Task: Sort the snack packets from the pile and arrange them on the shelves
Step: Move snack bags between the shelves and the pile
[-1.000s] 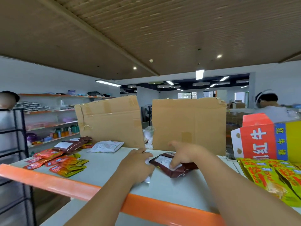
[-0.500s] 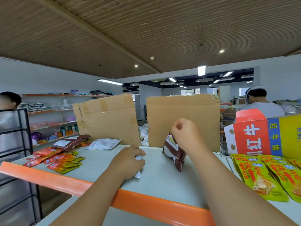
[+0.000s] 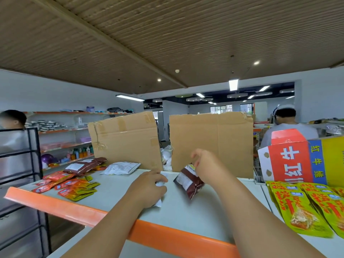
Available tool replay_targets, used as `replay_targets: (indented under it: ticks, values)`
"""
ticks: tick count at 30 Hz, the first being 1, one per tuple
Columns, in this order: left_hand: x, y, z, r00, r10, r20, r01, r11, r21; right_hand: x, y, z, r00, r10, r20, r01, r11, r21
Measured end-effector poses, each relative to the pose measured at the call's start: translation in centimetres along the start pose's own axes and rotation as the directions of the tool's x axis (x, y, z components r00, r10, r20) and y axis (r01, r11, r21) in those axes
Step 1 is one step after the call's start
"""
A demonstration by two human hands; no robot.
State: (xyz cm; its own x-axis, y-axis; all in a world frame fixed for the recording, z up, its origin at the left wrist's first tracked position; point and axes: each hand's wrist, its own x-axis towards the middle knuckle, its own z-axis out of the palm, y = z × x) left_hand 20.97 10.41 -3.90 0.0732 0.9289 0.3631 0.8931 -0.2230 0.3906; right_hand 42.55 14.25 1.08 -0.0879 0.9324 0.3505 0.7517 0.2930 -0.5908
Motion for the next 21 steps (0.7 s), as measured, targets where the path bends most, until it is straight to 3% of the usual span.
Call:
replay_targets:
  ticks: [3,5,8,11,13,15,18,21]
  values:
    - [0.0,0.0,0.0,1.0,-0.01,-0.003,0.01,1.0,-0.017,-1.3,0.1,-1.0,0.955,-0.057,0.292,0.12,0.972,-0.201]
    - [0.1,-0.1,0.0,1.0,-0.011,-0.005,0.01,1.0,-0.025,-2.6,-0.6,-1.8,0.841,-0.009,0.54,0.189,0.942,-0.279]
    - [0.1,0.0,0.0,1.0,-0.011,-0.018,0.01,0.999,-0.045,-3.5,-1.2,-2.3,0.766,0.094,0.636,0.224,0.888,-0.401]
    - [0.2,-0.1,0.0,1.0,-0.013,-0.02,0.012,0.998,-0.054,-2.7,-1.1,-0.9,0.849,-0.019,0.527,0.288,0.854,-0.433]
    - [0.3,-0.3,0.0,1.0,-0.019,-0.019,0.017,0.998,-0.068,-2.1,-1.0,-0.3,0.936,-0.167,0.311,0.248,0.938,-0.241]
    - [0.5,-0.5,0.1,1.0,-0.015,-0.02,0.014,0.997,-0.074,-1.9,-1.4,-1.1,0.98,-0.201,0.016,0.199,0.977,0.074]
    - [0.7,-0.8,0.3,1.0,-0.017,-0.014,0.015,0.997,-0.075,-2.3,-2.0,-3.5,0.949,-0.156,-0.272,0.268,0.854,0.446]
    - [1.0,-1.1,0.4,1.0,-0.015,-0.005,0.015,0.997,-0.078,-1.7,-1.4,-3.9,0.927,-0.083,-0.366,0.278,0.808,0.519]
